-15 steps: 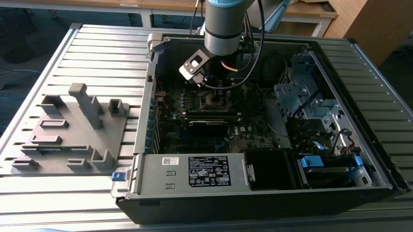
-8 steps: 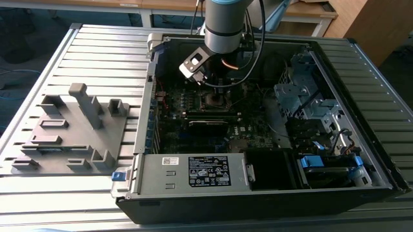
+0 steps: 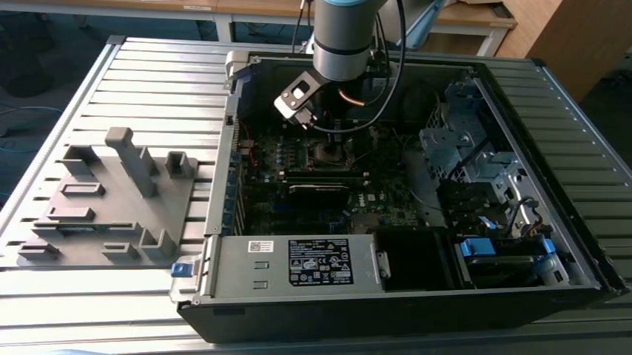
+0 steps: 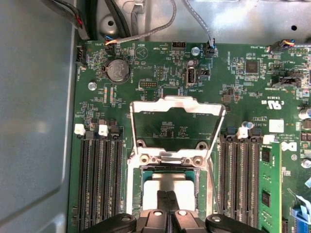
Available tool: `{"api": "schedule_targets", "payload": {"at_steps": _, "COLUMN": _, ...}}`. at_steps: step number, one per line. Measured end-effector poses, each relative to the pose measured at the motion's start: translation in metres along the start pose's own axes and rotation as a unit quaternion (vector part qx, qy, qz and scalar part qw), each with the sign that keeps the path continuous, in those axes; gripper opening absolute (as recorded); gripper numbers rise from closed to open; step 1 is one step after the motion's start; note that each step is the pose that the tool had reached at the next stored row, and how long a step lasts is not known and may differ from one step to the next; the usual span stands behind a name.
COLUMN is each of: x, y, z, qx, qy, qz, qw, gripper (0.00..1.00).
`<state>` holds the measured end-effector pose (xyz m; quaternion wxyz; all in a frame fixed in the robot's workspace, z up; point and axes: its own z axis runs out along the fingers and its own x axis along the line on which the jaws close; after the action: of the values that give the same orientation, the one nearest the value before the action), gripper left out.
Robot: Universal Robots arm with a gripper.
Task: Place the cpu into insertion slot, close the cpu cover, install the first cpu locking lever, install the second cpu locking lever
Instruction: 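Place the cpu into insertion slot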
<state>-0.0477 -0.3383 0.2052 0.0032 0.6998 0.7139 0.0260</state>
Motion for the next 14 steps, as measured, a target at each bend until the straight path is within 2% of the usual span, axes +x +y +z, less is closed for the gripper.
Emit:
{"api": "schedule_targets", "payload": {"at_steps": 8, "x": 0.0002, "y": 0.0, "z": 0.0, "qx": 0.0, "qy": 0.0, "qz": 0.0, "qw": 1.0, "gripper": 0.11}}
{"api": "schedule_targets", "payload": {"at_steps": 9, "x": 0.0002, "y": 0.0, "z": 0.0, "qx": 0.0, "qy": 0.0, "qz": 0.0, "qw": 1.0, "gripper": 0.17}}
{"api": "schedule_targets", "payload": {"at_steps": 10, "x": 0.0002, "y": 0.0, "z": 0.0, "qx": 0.0, "qy": 0.0, "qz": 0.0, "qw": 1.0, "gripper": 0.17}}
{"api": "schedule_targets", "payload": {"at_steps": 11, "x": 0.0003, "y": 0.0, "z": 0.0, "qx": 0.0, "qy": 0.0, "qz": 0.0, "qw": 1.0, "gripper": 0.24}}
{"api": "schedule_targets", "payload": {"at_steps": 12, "x": 0.0003, "y": 0.0, "z": 0.0, "qx": 0.0, "qy": 0.0, "qz": 0.0, "qw": 1.0, "gripper": 0.24}}
{"api": "schedule_targets", "payload": {"at_steps": 14, "x": 0.0003, "y": 0.0, "z": 0.0, "qx": 0.0, "qy": 0.0, "qz": 0.0, "qw": 1.0, "gripper": 0.35}}
